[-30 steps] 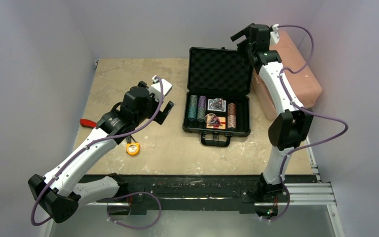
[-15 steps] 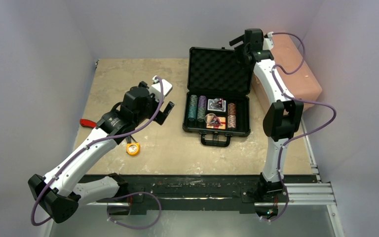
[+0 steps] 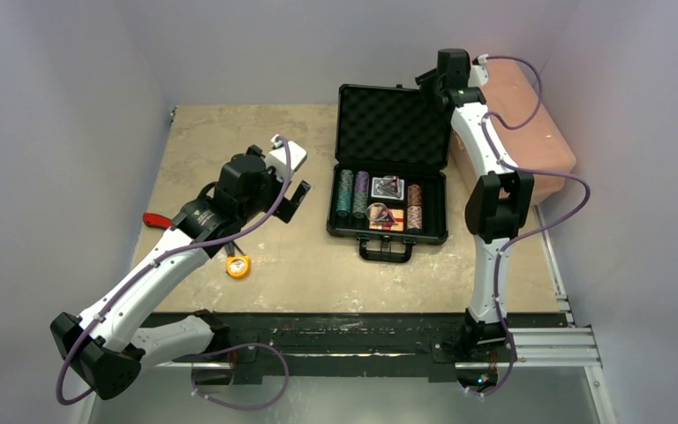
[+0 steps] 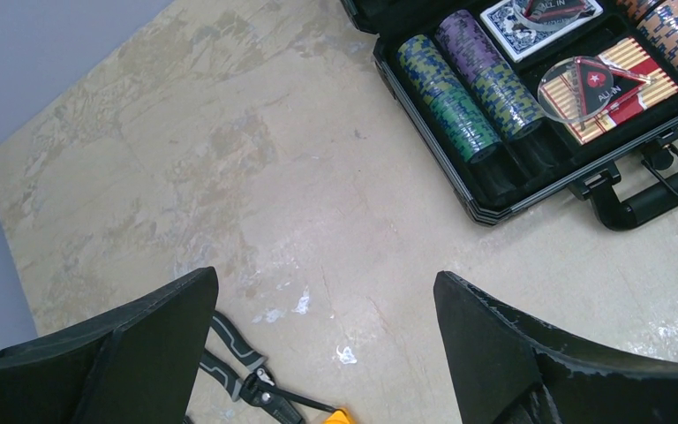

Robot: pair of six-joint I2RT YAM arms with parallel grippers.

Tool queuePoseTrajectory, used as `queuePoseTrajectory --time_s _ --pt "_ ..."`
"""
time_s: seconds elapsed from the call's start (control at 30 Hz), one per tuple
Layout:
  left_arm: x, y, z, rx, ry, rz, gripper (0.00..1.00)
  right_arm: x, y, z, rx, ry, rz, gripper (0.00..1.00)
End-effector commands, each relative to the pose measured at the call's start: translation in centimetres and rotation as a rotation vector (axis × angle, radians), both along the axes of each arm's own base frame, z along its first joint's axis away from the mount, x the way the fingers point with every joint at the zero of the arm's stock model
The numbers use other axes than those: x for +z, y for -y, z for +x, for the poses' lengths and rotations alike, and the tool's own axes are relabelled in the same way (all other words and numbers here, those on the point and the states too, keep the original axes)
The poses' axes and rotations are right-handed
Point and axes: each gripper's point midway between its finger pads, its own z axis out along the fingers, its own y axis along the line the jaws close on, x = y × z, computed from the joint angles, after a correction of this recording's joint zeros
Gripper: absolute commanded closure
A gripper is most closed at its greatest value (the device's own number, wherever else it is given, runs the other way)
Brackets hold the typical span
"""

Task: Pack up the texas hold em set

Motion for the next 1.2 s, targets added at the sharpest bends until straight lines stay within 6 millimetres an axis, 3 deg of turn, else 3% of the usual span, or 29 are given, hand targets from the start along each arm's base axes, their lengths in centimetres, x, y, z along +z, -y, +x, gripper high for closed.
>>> queuePoseTrajectory --time_s 0.0,0.2,0.33,0.5,0.77,1.17 --pt "2.2 0.2 0.2 0.001 0.045 -0.062 0.08 2.9 0.8 0.8 -0.031 0.084 -0.017 0.57" --pt "2.3 0.2 0.2 0.000 0.044 -0.065 0.08 3.1 0.9 0.9 -0.022 0.092 -0.029 0.74" --pt "2.3 0.1 0.1 0.001 0.044 -0.068 0.09 3.4 0.7 0.3 0.001 0.103 -0.030 1.00" --pt "2.3 0.0 0.2 0.004 0.045 -0.068 0.09 3.7 0.4 -0.7 0.023 0.096 -0.017 1.00" --pt "2.2 0.1 0.2 0.003 0.042 -0.071 0.09 4.6 0.7 -4.3 0.019 0.116 0.019 1.00" --pt "2.0 0.3 0.2 -0.010 0.032 -0.077 0.10 1.1 0.0 -9.6 0.068 0.047 0.070 1.00"
